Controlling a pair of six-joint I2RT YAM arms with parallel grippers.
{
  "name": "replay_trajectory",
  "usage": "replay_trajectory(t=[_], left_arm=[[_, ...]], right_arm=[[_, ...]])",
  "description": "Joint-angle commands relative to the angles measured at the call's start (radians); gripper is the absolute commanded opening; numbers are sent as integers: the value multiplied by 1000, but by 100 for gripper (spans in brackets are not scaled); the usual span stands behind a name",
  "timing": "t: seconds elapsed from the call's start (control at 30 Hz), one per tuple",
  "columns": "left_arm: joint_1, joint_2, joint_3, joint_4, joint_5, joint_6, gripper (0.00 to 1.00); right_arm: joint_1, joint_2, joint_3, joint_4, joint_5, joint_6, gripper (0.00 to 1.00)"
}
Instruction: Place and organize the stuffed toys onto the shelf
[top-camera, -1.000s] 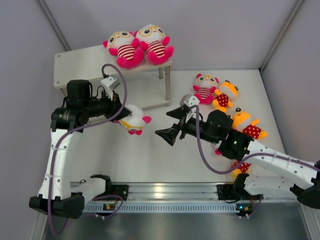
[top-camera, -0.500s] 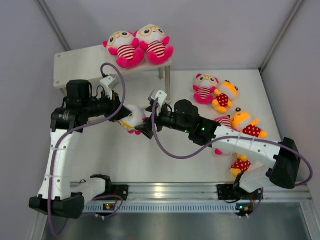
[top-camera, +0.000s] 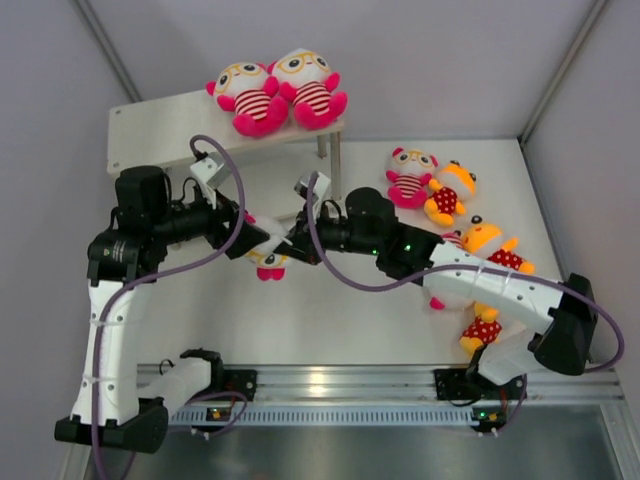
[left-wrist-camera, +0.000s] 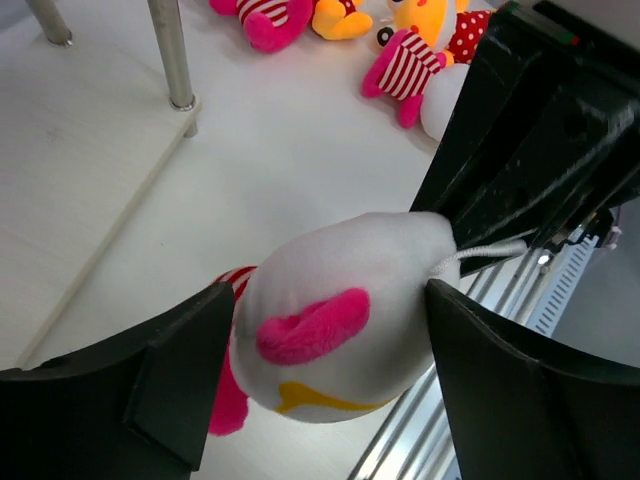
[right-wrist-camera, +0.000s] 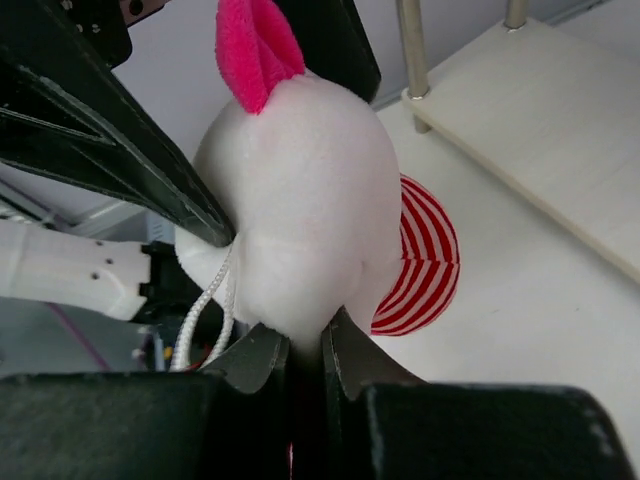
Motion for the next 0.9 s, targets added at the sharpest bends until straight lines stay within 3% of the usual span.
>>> replay_trajectory(t=[0.0, 0.13, 0.23, 0.33, 0.37, 0.53, 0.87], left_arm=[[-6, -55, 41, 34, 14, 64, 85], [-6, -84, 32, 33, -122, 163, 86], [-6, -89, 0, 31, -181, 237, 83], [-8, -87, -42, 4, -190, 294, 83], [-9, -83, -48, -24, -169, 376, 83], [-18, -81, -97, -76, -191, 529, 81], [-23, -60, -71, -104, -133, 555, 79]], right_arm=[[-70, -141, -3, 9, -98, 275, 0], [-293, -240, -243, 207, -302, 597, 0], [-375, -285, -313, 256, -336, 679, 0], [-389, -308, -310, 244, -315, 676, 0], [-389, -307, -307, 258, -316, 688, 0], [-378, -255, -274, 413, -370, 835, 0], [-280, -116, -190, 465, -382, 842, 0]])
